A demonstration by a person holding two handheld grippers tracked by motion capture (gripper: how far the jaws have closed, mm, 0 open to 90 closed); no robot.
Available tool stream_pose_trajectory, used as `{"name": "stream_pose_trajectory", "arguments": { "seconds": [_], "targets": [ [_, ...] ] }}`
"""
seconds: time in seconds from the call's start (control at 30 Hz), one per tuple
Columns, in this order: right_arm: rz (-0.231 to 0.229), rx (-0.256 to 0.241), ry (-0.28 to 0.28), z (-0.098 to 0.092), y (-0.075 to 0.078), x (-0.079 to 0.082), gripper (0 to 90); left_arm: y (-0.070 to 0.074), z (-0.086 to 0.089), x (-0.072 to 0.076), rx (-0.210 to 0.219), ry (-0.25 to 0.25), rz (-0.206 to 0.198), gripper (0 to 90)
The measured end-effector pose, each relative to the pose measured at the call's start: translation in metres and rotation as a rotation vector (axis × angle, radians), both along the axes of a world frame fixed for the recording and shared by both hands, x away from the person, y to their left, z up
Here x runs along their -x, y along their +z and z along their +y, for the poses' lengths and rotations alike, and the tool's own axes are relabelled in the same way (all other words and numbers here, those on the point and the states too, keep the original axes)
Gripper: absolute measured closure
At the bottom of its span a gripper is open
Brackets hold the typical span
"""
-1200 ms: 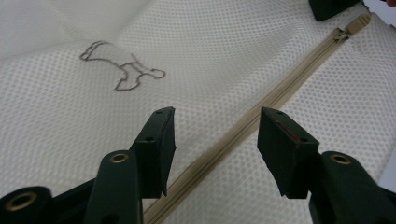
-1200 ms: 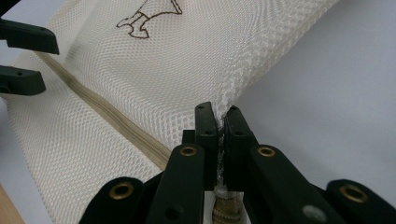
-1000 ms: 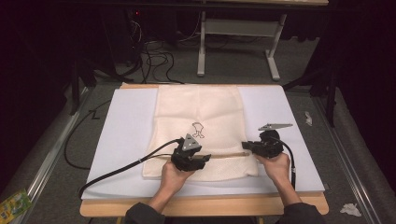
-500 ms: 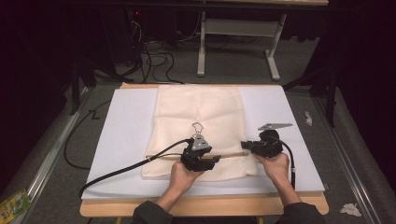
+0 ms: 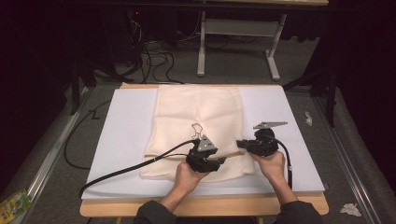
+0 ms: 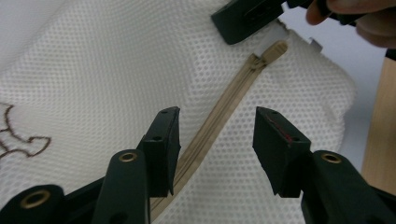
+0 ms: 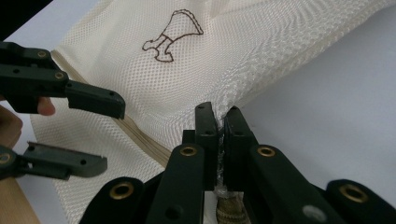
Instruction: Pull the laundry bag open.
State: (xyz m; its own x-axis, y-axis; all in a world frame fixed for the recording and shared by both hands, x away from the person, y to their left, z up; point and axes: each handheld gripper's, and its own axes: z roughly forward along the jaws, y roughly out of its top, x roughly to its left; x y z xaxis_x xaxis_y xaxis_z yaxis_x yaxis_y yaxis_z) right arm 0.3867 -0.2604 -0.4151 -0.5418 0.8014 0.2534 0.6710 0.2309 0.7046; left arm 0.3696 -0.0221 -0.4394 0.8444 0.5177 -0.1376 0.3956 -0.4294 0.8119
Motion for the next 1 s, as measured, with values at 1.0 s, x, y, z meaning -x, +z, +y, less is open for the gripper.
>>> {"name": "stream_pose_trajectory", "arguments": {
  "seconds": [1.0],
  "targets": [
    [-0.022, -0.001, 0.026, 0.019, 0.009, -0.001, 88.5, -0.009, -0.017, -0.004, 0.065, -0.021, 0.039, 60.4]
  ]
}}
